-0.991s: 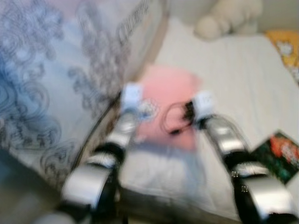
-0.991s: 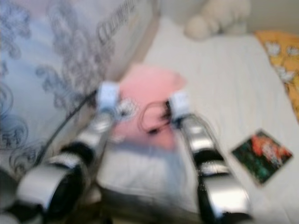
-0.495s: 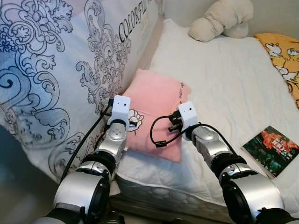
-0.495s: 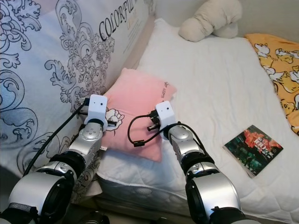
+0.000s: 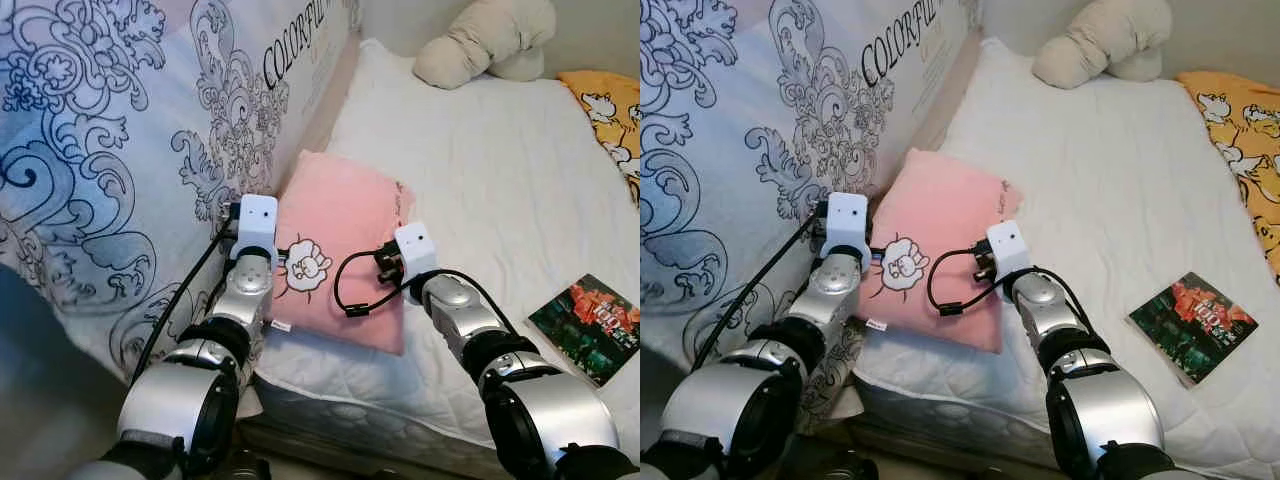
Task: Clean up the room
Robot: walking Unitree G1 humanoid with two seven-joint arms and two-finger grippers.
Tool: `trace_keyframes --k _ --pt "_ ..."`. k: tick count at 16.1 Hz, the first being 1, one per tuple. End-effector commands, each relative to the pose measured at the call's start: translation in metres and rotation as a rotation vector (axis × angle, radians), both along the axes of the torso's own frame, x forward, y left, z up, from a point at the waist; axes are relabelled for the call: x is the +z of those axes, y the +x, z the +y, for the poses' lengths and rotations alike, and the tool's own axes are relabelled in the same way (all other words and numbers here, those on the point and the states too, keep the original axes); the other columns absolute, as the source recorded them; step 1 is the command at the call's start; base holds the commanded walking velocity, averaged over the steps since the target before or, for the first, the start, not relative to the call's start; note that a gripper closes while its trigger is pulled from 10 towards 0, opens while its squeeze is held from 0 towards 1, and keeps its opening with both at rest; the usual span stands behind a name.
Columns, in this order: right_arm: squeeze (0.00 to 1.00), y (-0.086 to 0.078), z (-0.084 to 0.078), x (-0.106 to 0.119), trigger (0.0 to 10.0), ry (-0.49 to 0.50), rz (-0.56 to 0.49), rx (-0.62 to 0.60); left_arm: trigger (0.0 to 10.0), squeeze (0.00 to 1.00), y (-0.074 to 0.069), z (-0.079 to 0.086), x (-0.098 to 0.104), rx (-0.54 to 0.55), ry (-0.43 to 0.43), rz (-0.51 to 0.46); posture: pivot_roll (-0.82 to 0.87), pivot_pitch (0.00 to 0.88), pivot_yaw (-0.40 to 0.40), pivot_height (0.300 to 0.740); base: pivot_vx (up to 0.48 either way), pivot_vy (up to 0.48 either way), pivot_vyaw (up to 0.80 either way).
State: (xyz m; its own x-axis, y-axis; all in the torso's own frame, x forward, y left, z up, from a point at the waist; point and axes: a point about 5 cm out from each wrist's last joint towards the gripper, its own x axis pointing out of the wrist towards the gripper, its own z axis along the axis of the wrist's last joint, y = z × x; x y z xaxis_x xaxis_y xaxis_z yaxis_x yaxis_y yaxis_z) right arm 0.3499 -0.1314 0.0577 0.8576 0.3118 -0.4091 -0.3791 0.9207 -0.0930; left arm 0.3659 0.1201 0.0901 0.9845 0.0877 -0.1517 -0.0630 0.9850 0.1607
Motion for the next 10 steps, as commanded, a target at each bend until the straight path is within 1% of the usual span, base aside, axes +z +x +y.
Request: trace_keyframes --k 1,2,3,4,5,6,7,8,10 --pt "1.00 0.003 -0.011 0.006 10.0 0.024 -0.029 -0.051 10.0 1.00 -0.003 0.007 -0.001 0.039 0.009 -0.033 0.04 0.000 -0.047 0.740 0.000 0.000 0.00" --pt "1.00 0.003 -0.012 0.006 10.0 0.039 -0.028 -0.059 10.0 1.00 -0.003 0.007 0.000 0.034 0.017 -0.043 0.04 0.000 -0.047 0.740 0.000 0.000 0.00" --pt "1.00 -0.001 -0.012 0.001 10.0 0.108 -0.018 -0.081 10.0 1.00 -0.004 0.008 0.004 -0.001 0.050 -0.102 0.05 0.000 -0.046 0.740 0.000 0.000 0.00" --pt "1.00 -0.008 -0.011 -0.008 10.0 0.221 0.018 -0.128 10.0 1.00 -0.006 0.009 0.009 -0.043 0.052 -0.150 0.06 0.000 -0.032 0.740 0.000 0.000 0.00" --pt "1.00 -0.016 -0.009 -0.020 10.0 0.379 0.094 -0.203 10.0 1.00 -0.010 0.005 0.014 -0.108 0.070 -0.207 0.06 0.000 -0.028 0.740 0.000 0.000 0.00" --pt "1.00 -0.026 -0.010 -0.032 10.0 0.461 0.143 -0.256 10.0 1.00 -0.018 -0.002 0.020 -0.173 0.057 -0.255 0.08 0.000 -0.020 0.740 0.000 0.000 0.00" --pt "1.00 -0.032 -0.011 -0.037 10.0 0.474 0.136 -0.278 10.0 1.00 -0.026 -0.005 0.025 -0.205 0.036 -0.280 0.08 0.000 -0.012 0.740 0.000 0.000 0.00" --pt "1.00 -0.035 -0.014 -0.038 10.0 0.487 0.108 -0.299 10.0 1.00 -0.034 -0.005 0.026 -0.211 0.019 -0.278 0.08 0.000 -0.004 0.740 0.000 0.000 0.00" --pt "1.00 -0.034 -0.019 -0.030 10.0 0.451 0.019 -0.304 10.0 1.00 -0.037 -0.004 0.026 -0.228 0.011 -0.269 0.08 0.000 -0.001 0.740 0.000 0.000 0.00"
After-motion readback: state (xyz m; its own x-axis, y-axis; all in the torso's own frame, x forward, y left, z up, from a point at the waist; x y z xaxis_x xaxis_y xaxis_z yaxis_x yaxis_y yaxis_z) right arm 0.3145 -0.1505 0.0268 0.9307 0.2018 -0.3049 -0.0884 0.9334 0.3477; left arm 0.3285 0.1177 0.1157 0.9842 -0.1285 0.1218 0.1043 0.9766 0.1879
